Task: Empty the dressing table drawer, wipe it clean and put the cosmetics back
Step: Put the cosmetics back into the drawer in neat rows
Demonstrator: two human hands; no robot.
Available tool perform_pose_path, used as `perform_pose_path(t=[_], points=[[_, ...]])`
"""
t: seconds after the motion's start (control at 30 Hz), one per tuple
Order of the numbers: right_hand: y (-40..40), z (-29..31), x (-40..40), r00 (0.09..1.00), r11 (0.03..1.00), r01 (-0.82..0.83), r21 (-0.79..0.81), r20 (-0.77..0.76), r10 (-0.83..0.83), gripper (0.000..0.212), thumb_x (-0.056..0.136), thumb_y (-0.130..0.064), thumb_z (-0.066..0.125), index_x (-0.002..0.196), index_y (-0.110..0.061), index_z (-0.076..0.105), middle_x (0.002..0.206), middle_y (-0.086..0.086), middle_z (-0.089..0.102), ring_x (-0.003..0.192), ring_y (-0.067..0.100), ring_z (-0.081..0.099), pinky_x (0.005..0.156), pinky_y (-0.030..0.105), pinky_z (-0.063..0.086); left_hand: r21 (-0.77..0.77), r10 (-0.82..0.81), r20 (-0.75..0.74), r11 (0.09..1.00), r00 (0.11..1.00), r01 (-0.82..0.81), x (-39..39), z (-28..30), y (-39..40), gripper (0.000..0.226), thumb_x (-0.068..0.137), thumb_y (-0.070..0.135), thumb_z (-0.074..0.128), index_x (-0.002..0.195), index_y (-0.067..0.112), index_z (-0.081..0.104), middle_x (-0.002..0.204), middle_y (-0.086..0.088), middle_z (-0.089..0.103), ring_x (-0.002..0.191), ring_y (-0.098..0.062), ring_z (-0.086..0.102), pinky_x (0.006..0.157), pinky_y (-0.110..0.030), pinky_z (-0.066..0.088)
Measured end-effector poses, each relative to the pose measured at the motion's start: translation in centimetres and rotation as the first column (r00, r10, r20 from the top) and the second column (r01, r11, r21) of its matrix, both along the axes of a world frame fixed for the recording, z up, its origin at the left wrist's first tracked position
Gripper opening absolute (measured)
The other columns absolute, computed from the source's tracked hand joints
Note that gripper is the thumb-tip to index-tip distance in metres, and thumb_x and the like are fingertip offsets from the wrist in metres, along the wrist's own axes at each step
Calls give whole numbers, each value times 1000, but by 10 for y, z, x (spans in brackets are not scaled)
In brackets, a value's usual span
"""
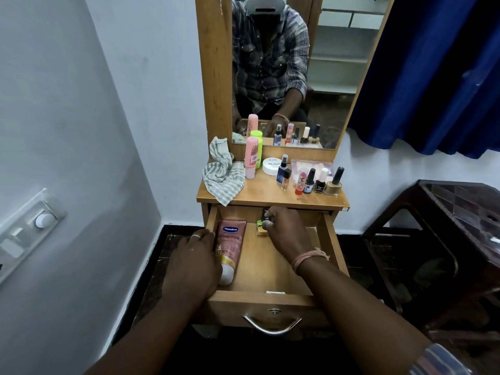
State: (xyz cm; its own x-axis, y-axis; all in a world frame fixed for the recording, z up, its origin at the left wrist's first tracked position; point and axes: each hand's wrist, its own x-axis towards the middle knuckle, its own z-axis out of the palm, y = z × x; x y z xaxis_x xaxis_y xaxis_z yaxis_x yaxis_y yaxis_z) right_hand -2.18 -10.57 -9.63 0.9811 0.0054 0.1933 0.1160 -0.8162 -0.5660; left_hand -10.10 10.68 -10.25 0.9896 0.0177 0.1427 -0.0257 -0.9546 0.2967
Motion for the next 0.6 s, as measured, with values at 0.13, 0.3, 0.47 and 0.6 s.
perform_pose_path(t=[0.13, 0.3, 0.47, 0.6], points=[[2, -2, 2, 1000, 1000, 5, -11, 8, -4, 7, 92, -22, 69, 86, -24, 70, 79, -9, 65, 73, 8, 61, 68, 39, 58, -4, 0, 6, 1000, 1000, 0, -1, -1, 0, 44, 88, 22, 53, 131, 22, 61, 139, -1, 59, 116, -27, 55, 95, -40, 50], [1, -4, 1, 999, 1000, 1, -19, 32, 0, 5, 93, -21, 68, 92, -24, 71, 83, -8, 67, 75, 7, 61, 68, 37, 58, 6, -7, 13, 1000, 1000, 7, 0, -2, 0, 36, 87, 24, 52, 122, 22, 61, 129, -2, 62, 109, -26, 57, 91, -41, 52], [1, -4, -1, 999, 1000, -8, -28, 37, 9, 6, 94, -21, 68, 95, -23, 74, 86, -6, 69, 77, 7, 62, 70, 35, 58, -1, -10, 11, 1000, 1000, 10, 0, -2, 1, 39, 87, 24, 52, 125, 22, 62, 131, -2, 62, 111, -25, 57, 92, -41, 52], [2, -4, -4, 998, 1000, -14, -25, 56, 15, 7, 94, -21, 68, 98, -23, 73, 88, -5, 70, 79, 9, 63, 71, 36, 58, 1, -1, -2, 1000, 1000, 1, 0, -1, 0, 45, 88, 24, 53, 132, 23, 61, 137, 0, 60, 116, -24, 56, 95, -42, 53]])
